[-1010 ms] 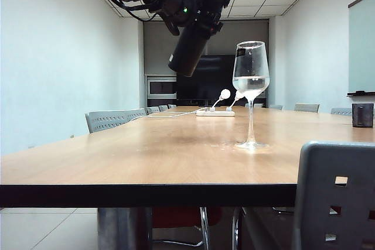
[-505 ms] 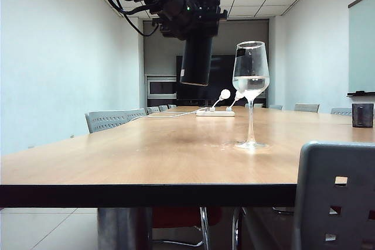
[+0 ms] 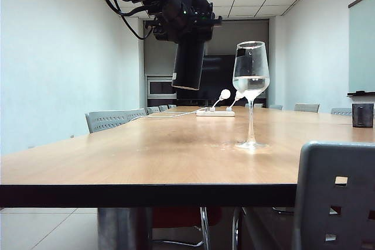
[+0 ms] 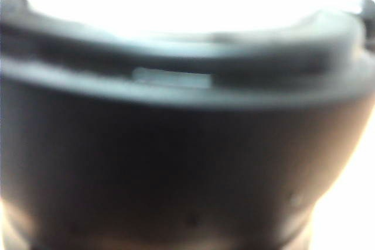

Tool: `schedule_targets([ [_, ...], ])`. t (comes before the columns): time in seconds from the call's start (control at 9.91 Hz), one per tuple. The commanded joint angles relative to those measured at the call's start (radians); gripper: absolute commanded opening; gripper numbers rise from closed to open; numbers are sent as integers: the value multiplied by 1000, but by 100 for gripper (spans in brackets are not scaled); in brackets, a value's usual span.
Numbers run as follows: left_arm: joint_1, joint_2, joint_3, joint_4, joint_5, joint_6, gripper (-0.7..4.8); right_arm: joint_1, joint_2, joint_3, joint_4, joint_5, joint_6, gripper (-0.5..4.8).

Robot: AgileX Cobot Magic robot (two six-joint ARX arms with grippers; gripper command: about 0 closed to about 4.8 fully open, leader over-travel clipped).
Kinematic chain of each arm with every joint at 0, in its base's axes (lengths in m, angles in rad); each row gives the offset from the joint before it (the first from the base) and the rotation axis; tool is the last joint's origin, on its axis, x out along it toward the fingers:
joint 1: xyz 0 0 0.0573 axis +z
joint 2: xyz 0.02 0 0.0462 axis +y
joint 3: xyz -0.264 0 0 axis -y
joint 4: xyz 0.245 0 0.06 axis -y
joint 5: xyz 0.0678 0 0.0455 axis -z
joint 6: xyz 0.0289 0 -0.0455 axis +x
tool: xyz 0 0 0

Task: Pick up the black thermos cup, pour some water from it into the stemmed glass, and then put the thermos cup back on the table.

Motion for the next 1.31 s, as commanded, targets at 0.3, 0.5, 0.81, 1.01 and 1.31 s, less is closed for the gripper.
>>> schedule_targets([
  [0.3, 11, -189, 13, -181, 27, -8, 184, -1, -4, 2, 17, -2, 4, 413],
  [0.5, 11, -223, 13, -278, 26, -89, 184, -1, -5, 3, 21, -2, 4, 413],
  [0.81, 10, -308, 13, -418, 27, -140, 183, -1, -4, 3, 45, 0, 4, 413],
  [1.01, 10, -362, 13, -443, 30, -135, 183, -1, -4, 3, 67, 2, 4, 413],
  [1.31, 10, -443, 13, -477, 29, -117, 183, -1, -4, 3, 85, 2, 4, 413],
])
